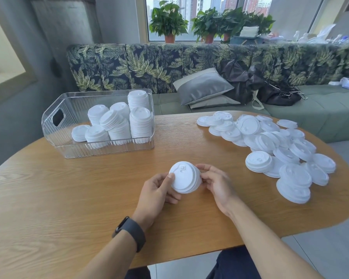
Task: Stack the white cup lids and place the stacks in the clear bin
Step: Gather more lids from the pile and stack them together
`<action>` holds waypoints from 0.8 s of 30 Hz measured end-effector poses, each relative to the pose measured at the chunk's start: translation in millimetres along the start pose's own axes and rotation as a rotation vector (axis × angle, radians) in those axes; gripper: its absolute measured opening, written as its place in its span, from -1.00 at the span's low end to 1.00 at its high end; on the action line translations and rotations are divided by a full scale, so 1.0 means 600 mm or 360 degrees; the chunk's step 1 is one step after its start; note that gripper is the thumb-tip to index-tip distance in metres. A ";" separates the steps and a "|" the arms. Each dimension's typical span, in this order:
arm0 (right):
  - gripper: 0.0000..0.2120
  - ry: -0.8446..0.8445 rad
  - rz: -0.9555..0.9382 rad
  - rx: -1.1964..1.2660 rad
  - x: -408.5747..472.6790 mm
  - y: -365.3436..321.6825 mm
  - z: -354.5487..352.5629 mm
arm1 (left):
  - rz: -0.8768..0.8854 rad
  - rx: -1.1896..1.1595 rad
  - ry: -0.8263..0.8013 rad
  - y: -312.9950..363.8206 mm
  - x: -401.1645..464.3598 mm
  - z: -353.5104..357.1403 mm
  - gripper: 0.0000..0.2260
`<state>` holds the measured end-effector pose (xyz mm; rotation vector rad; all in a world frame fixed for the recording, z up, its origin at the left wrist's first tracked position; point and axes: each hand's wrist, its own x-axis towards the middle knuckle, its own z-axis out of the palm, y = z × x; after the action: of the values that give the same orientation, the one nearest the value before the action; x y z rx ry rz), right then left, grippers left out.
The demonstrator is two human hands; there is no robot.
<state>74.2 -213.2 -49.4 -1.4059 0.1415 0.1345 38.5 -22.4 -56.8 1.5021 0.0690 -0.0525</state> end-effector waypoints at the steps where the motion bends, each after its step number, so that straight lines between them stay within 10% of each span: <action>1: -0.76 -0.0003 -0.0007 -0.0019 0.000 0.000 0.001 | -0.0003 -0.0007 0.0019 0.000 0.001 0.000 -0.76; 10: -0.77 -0.0087 -0.0089 -0.0063 -0.013 -0.002 0.008 | 0.0057 -0.0022 0.0164 -0.002 0.003 0.003 -0.79; 15: -0.45 -0.0096 -0.0141 -0.0199 -0.013 0.006 0.007 | 0.0058 -0.0030 0.0189 -0.005 0.004 0.005 -0.73; 24: -0.82 -0.0110 -0.0081 -0.0049 -0.016 -0.002 0.003 | 0.0020 -0.0005 0.0185 0.009 -0.003 0.001 -0.64</action>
<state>64.8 -211.6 -46.4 -1.4326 0.0465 0.1434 37.1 -22.9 -51.1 1.5015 0.1530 0.0454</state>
